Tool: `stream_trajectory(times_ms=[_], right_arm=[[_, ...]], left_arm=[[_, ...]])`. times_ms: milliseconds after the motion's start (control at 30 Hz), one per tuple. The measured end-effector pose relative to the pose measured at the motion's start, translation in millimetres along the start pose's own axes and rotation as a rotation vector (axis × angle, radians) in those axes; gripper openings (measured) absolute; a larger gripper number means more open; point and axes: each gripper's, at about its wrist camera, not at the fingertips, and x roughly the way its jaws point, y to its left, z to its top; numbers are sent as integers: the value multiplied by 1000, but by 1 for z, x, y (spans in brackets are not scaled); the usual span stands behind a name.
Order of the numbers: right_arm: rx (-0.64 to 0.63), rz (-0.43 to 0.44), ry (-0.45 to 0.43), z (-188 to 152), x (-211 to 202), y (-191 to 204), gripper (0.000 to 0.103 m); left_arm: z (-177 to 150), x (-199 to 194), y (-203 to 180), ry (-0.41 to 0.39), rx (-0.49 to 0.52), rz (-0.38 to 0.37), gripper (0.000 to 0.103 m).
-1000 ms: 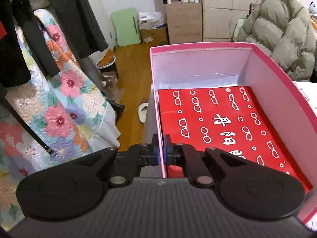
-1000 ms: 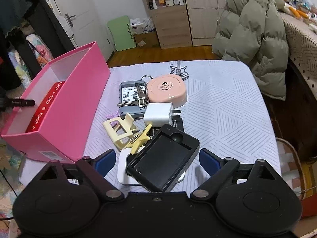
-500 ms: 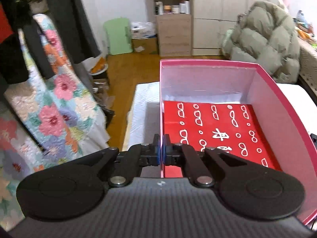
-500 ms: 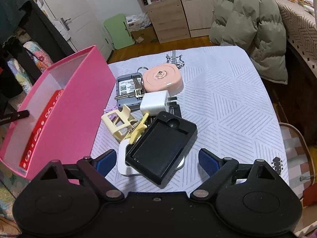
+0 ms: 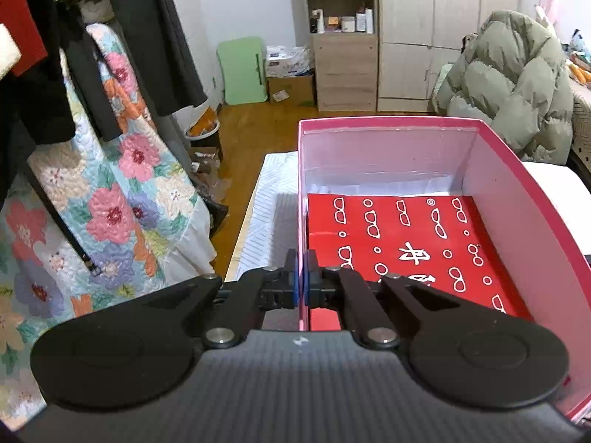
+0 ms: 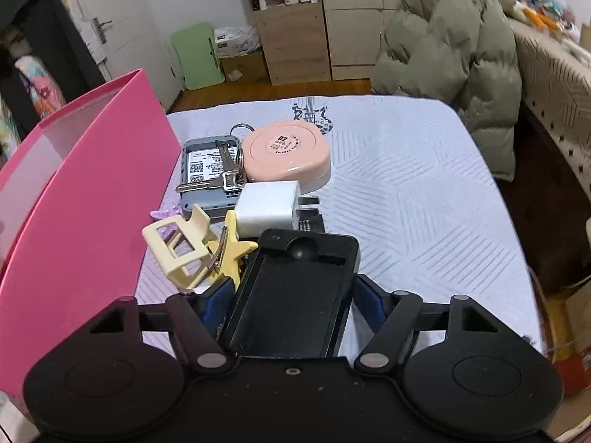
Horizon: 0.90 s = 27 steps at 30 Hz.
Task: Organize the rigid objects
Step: 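Carry the black phone case into the pink box and release it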
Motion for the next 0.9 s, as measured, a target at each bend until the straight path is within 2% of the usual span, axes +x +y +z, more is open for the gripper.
stream_trajectory(times_ms=[200, 367, 500, 700, 800, 900], right_arm=[[30, 56, 69, 7, 7, -10, 75], [55, 70, 61, 9, 5, -13, 72], [35, 59, -13, 10, -13, -9, 72], [7, 91, -131, 22, -55, 2, 71], [-40, 146, -206, 37, -80, 21, 71], [-93, 248, -251, 56, -100, 45, 71]], left_arm=[[-5, 4, 16, -34, -54, -71, 2], [-7, 4, 13, -42, -40, -61, 1], [-7, 4, 11, -44, -30, -48, 1], [-7, 4, 7, -45, -29, -35, 1], [-7, 4, 5, -46, -18, -21, 1], [-8, 5, 2, -35, -10, -9, 2]])
